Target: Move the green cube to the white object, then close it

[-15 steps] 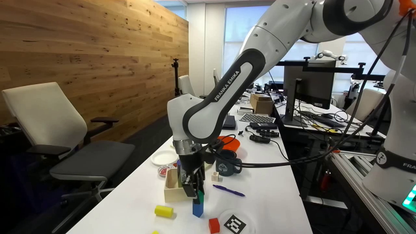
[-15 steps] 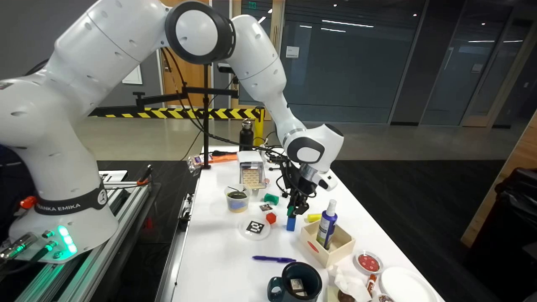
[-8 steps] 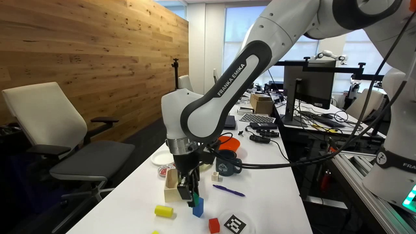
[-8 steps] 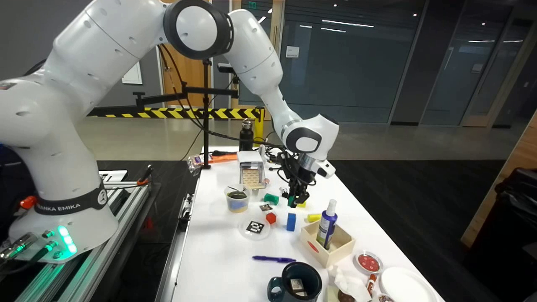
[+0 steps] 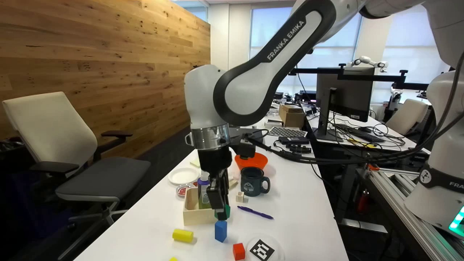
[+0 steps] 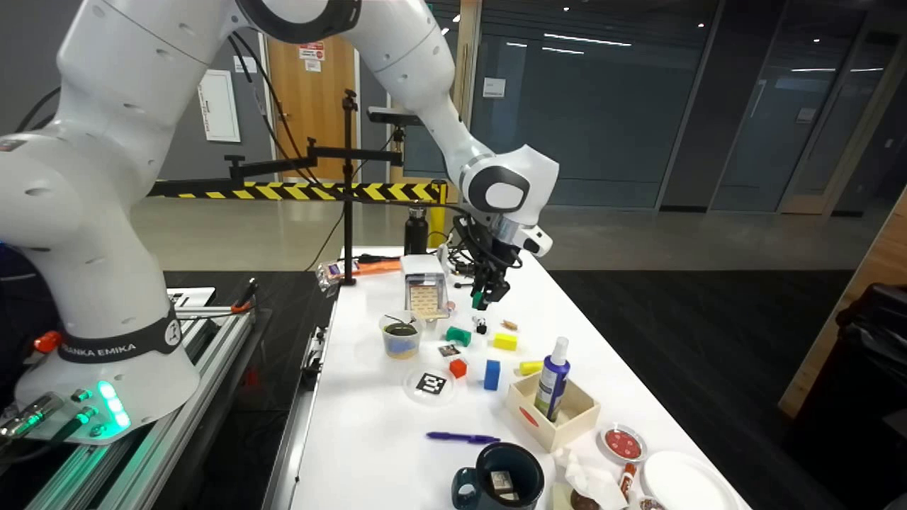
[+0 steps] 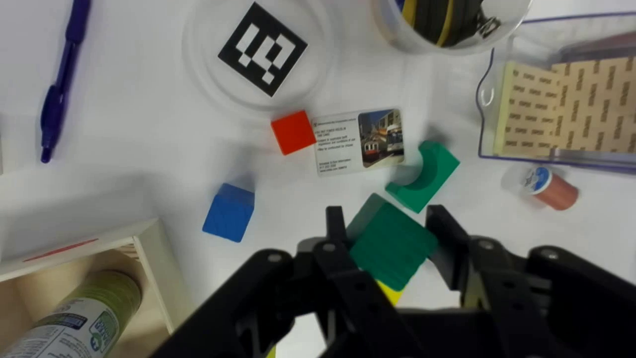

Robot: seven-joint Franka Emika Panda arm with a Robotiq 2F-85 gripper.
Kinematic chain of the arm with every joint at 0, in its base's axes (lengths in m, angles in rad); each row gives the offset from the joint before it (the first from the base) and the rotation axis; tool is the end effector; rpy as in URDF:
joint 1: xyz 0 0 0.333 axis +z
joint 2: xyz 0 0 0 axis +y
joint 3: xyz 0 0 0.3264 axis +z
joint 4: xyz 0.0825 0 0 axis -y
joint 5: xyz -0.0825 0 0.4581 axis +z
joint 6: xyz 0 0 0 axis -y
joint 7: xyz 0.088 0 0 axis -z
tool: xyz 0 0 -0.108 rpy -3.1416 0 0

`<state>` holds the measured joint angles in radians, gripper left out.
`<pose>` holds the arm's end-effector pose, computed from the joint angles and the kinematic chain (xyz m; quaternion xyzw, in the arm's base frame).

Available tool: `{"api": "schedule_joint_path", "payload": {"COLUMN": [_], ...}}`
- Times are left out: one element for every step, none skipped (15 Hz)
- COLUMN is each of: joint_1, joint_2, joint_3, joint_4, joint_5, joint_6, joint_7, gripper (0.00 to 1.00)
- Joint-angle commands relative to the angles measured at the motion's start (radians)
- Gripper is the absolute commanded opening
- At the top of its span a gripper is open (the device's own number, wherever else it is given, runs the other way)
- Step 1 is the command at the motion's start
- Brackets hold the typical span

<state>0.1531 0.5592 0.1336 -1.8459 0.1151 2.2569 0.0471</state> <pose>0.6557 0.1946 0.1657 -0.9917 -0.0720 0.0844 0.0646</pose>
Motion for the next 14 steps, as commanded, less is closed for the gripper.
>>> {"api": "schedule_joint_path", "payload": {"joint_1": [-0.074,-0.086,-0.103,-0.117,-0.123,-0.127,-0.131,-0.134,-0.136,-0.135,-0.132,-0.125,-0.112,-0.100], "joint_2": [-0.062,-0.054,-0.041,-0.029,-0.014,0.000,0.010,0.026,0.040,0.060,0.081,0.105,0.137,0.163], "joint_3": [0.073,0.085,0.101,0.113,0.116,0.117,0.117,0.116,0.115,0.115,0.112,0.108,0.102,0.097], "joint_4": [-0.075,-0.070,-0.062,-0.051,-0.037,-0.023,-0.013,0.004,0.021,0.048,0.077,0.109,0.154,0.190], "joint_5": [0.111,0.138,0.171,0.198,0.213,0.221,0.226,0.227,0.226,0.223,0.218,0.213,0.205,0.195], "joint_6": [-0.055,-0.080,-0.105,-0.140,-0.175,-0.206,-0.236,-0.263,-0.290,-0.322,-0.353,-0.373,-0.380,-0.370], "joint_7": [-0.152,-0.189,-0.236,-0.279,-0.305,-0.331,-0.353,-0.374,-0.391,-0.406,-0.407,-0.400,-0.378,-0.365], "gripper": [0.19,0.19,0.19,0.19,0.19,0.19,0.19,0.19,0.19,0.19,0.19,0.19,0.19,0.19]}}
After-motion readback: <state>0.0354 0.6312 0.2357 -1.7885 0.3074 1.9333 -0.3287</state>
